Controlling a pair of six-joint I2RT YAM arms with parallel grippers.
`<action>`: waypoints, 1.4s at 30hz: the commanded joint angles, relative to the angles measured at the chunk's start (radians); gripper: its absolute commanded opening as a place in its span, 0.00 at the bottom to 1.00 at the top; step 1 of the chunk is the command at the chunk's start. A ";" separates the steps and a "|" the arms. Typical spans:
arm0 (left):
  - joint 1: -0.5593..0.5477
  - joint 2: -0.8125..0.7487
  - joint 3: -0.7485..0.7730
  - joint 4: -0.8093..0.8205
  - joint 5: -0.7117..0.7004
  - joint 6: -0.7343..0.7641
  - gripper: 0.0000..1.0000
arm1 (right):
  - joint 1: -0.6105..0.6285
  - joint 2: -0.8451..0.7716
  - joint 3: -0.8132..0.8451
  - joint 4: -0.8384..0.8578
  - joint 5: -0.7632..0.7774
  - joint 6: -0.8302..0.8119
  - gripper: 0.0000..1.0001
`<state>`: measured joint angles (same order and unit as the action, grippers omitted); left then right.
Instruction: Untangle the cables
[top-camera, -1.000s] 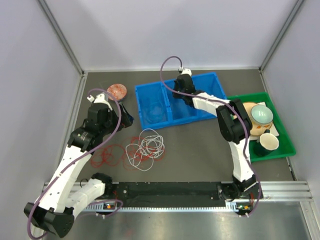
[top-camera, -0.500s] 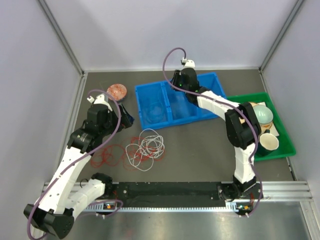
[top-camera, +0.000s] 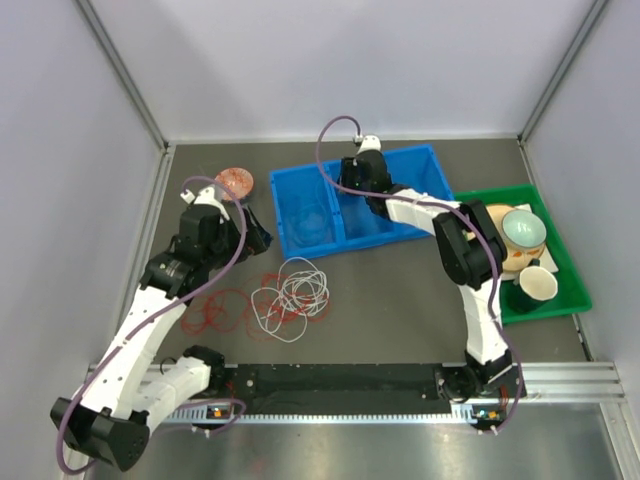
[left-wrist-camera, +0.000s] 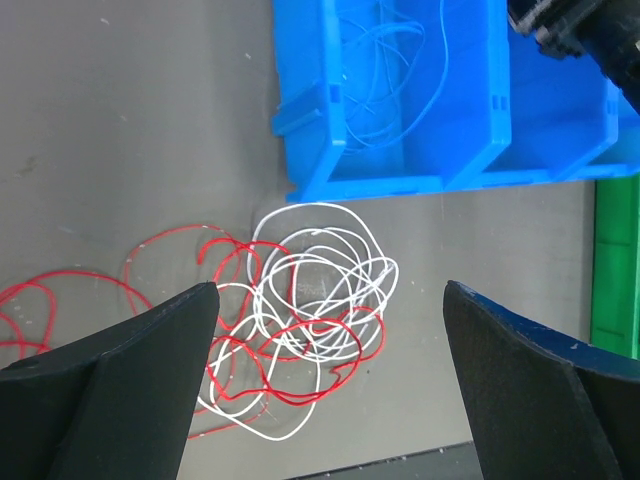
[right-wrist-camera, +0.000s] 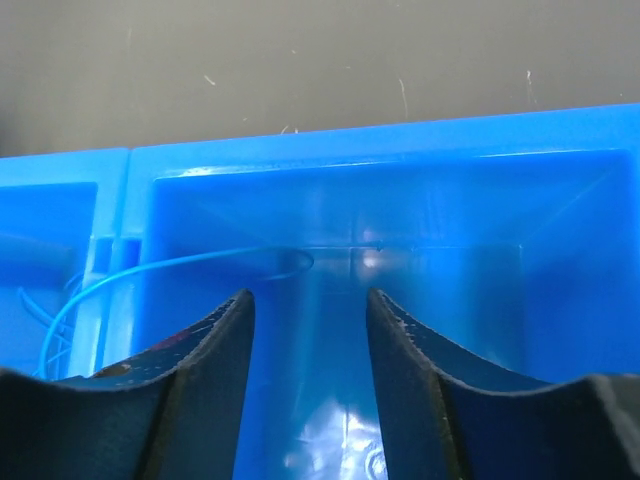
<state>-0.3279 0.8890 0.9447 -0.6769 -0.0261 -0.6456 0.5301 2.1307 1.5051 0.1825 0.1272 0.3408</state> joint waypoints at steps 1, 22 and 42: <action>0.004 0.021 -0.006 0.076 0.072 0.001 0.99 | 0.010 0.032 0.052 0.072 0.015 -0.034 0.49; 0.004 0.030 0.003 0.073 0.061 0.008 0.99 | 0.010 0.107 0.149 0.127 -0.011 0.003 0.09; 0.006 0.004 -0.017 0.077 0.064 0.006 0.99 | 0.024 -0.063 -0.026 0.235 -0.074 0.020 0.00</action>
<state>-0.3279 0.9226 0.9379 -0.6365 0.0364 -0.6418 0.5320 2.1376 1.4456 0.3744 0.0837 0.3450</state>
